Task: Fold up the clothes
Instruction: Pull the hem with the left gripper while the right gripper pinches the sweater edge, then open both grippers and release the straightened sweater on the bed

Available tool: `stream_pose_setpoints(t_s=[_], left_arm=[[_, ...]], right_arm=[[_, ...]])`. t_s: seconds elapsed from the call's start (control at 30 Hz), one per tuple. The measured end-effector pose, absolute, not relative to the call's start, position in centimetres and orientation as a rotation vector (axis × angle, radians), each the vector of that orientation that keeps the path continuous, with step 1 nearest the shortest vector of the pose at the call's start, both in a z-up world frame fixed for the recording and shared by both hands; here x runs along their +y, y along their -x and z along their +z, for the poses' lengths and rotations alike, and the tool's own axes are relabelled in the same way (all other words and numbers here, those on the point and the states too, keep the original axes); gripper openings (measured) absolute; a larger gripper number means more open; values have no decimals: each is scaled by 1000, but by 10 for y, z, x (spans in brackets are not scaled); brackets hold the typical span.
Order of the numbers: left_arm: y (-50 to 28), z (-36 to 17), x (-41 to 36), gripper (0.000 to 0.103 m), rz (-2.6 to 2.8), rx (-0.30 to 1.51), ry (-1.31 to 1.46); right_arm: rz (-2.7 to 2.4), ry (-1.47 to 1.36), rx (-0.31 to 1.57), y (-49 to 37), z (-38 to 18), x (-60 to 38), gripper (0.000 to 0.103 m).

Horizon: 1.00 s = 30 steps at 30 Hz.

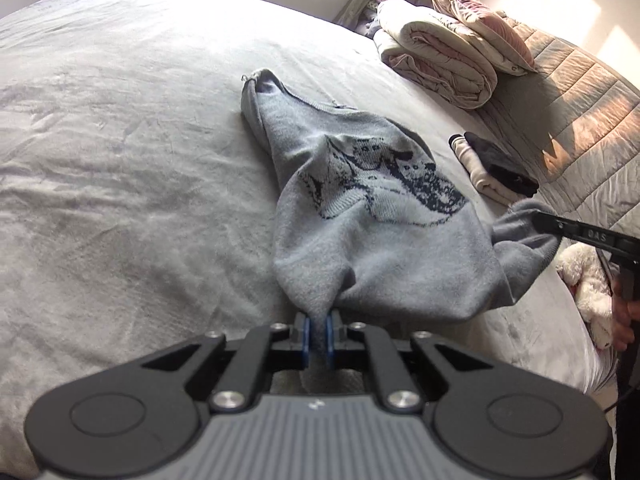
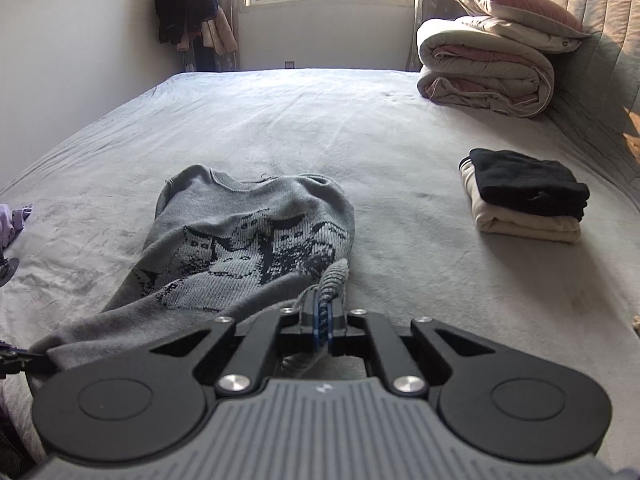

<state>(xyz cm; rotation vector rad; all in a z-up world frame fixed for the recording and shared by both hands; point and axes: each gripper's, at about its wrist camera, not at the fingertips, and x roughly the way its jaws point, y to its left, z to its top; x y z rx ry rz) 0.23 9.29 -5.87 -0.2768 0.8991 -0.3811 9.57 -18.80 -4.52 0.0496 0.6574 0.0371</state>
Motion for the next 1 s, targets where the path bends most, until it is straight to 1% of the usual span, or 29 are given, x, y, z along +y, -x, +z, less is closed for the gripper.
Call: stream_pose_setpoints(t_s=[0.2, 0.37, 0.5, 0.7, 1.0], left_arm=[[-3, -37, 99, 7, -401, 853, 274], [0, -30, 98, 7, -422, 864, 238], [5, -32, 92, 7, -453, 892, 189], [9, -56, 78, 7, -463, 985, 100], [8, -83, 81, 9, -439, 1066, 118]], right_arm=[[29, -56, 628, -57, -19, -191, 5], [41, -61, 662, -33, -15, -191, 5], [36, -61, 733, -26, -30, -193, 5], [4, -54, 860, -27, -74, -195, 5], [-23, -49, 1001, -39, -118, -200, 6]])
